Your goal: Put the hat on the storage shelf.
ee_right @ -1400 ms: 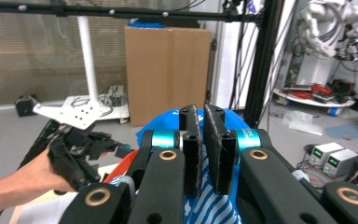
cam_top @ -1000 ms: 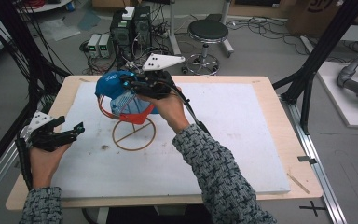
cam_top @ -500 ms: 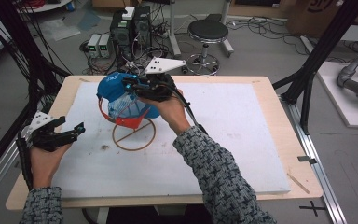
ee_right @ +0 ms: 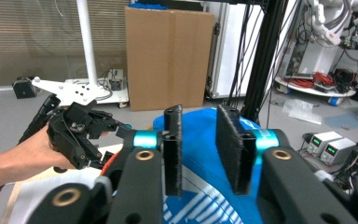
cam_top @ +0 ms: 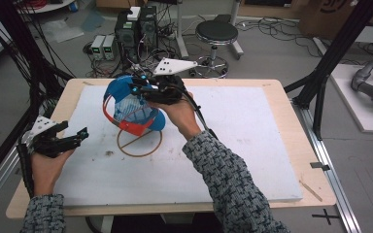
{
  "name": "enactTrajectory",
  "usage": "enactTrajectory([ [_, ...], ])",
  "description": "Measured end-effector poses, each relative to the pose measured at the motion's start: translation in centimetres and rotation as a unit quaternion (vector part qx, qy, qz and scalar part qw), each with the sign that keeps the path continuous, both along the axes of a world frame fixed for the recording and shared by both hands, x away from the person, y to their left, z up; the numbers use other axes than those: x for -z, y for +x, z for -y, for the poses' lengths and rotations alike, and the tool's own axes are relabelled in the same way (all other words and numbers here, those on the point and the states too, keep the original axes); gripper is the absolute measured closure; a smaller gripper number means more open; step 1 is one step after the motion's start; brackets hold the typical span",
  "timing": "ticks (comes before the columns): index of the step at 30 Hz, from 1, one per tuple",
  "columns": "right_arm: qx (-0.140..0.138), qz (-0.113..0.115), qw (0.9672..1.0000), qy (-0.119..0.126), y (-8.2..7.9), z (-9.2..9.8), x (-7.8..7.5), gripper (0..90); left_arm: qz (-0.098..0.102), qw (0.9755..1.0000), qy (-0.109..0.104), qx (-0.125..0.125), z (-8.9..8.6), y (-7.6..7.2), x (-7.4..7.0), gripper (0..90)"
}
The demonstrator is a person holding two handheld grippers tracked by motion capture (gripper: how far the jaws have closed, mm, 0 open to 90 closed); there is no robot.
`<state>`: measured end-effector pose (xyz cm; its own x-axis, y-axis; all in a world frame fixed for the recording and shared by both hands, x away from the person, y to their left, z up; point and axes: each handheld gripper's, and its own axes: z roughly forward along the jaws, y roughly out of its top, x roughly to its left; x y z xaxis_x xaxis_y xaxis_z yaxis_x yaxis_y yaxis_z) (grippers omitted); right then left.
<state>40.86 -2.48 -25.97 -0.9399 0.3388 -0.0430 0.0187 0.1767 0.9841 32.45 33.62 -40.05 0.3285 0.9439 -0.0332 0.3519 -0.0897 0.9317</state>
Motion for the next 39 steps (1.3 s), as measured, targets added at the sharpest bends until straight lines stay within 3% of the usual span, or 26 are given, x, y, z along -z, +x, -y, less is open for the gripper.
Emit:
enactTrajectory([
  [6, 0.004, 0.001, 1.0, -0.005, 0.1, 0.9, -0.2, 68.0, 0.003, 1.0, 0.001, 0.001, 0.0, 0.0, 0.0, 20.6],
  [16, 0.028, 0.002, 0.9996, 0.01, 0.3, 3.7, -0.4, 63.4, 0.001, 1.0, 0.003, 0.005, 0.4, 0.3, 0.0, 20.5],
  [20, 0.043, -0.011, 0.999, 0.008, 0.6, 5.4, 0.1, 61.1, 0.002, 1.0, 0.004, 0.007, 0.7, 0.6, 0.0, 20.6],
  [39, 0.119, -0.023, 0.9923, 0.022, 0.4, 14.0, 1.4, 51.0, -0.003, 0.9998, 0.01, 0.016, 1.8, 1.5, 0.2, 20.5],
])
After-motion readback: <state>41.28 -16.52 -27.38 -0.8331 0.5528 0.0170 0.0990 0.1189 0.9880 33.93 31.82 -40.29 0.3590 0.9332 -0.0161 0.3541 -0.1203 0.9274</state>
